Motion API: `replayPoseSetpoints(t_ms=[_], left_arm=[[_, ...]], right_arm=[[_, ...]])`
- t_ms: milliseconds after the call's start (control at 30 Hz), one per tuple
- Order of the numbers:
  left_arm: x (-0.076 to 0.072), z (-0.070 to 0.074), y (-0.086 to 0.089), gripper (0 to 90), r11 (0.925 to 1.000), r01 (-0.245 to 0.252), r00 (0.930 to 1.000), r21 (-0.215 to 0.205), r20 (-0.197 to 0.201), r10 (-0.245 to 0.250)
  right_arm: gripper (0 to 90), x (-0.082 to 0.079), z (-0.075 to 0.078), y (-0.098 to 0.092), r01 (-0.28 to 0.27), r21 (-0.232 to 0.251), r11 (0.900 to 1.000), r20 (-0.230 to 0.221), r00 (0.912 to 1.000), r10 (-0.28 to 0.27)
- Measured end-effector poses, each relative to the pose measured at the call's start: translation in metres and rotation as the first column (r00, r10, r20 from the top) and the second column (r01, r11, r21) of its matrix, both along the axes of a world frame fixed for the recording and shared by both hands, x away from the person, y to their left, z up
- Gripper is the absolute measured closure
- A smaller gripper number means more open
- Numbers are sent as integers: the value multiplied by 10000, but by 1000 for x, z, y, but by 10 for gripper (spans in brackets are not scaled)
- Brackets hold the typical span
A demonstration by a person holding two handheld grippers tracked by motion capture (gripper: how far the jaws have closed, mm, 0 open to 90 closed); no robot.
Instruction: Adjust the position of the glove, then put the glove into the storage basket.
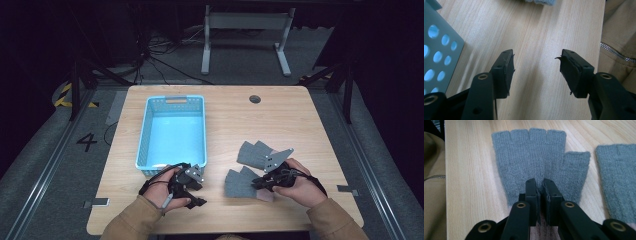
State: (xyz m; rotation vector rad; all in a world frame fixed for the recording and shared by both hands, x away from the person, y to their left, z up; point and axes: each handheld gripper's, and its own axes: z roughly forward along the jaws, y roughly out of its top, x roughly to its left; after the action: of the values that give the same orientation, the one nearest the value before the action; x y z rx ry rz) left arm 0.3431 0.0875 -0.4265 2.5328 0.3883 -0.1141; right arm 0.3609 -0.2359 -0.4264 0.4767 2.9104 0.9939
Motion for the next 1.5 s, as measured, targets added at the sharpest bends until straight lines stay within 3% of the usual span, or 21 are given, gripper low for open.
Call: replayPoseSetpoints(t_ms=[167, 300, 433, 567, 700, 833, 1067, 1200, 1333, 1500], left_arm=[[0, 0, 0, 458, 10000, -18, 10000, -3, -59, 18], [0, 1, 0, 459, 10000, -3, 10000, -37, 16, 3], [2, 2, -1, 459, 10000, -26, 10000, -74, 7, 26], [3, 3, -4, 466, 9999, 33, 10000, -99, 55, -33], [4, 4, -6, 474, 9999, 68, 9999, -138, 84, -67], [6, 6, -8, 476, 9998, -108, 9999, -139, 83, 109], [8, 4, -10, 476, 9999, -145, 9998, -20, 108, 146], [7, 4, -9, 475, 9998, -181, 9998, -2, 65, 181], [5, 3, -7, 475, 9997, -227, 9997, 11, 39, 227], [3, 3, -2, 475, 9992, -389, 9992, -34, 36, 389]], right_arm=[[763, 0, -4, 2, 30, 8, 10000, -280, 9996, -30], [735, 0, -2, -2, 274, 338, 9991, -285, 9992, -264], [786, -2, 6, -8, 621, 749, 9953, -230, 9979, -605], [893, -5, 12, -16, 787, 786, 9938, -257, 9967, -769], [898, -4, 17, -28, 1628, 953, 9820, 26, 9865, -1638], [896, -2, 22, -42, 2665, 1198, 9564, 261, 9621, -2714], [853, 3, 23, -60, 4280, 1595, 8896, 493, 8966, -4401], [829, 4, 24, -64, 4567, 1656, 8741, 664, 8791, -4719], [809, 9, 21, -67, 5102, 1527, 8464, 644, 8494, -5237], [710, 16, 18, -67, 5277, 1508, 8359, 855, 8355, -5429]])
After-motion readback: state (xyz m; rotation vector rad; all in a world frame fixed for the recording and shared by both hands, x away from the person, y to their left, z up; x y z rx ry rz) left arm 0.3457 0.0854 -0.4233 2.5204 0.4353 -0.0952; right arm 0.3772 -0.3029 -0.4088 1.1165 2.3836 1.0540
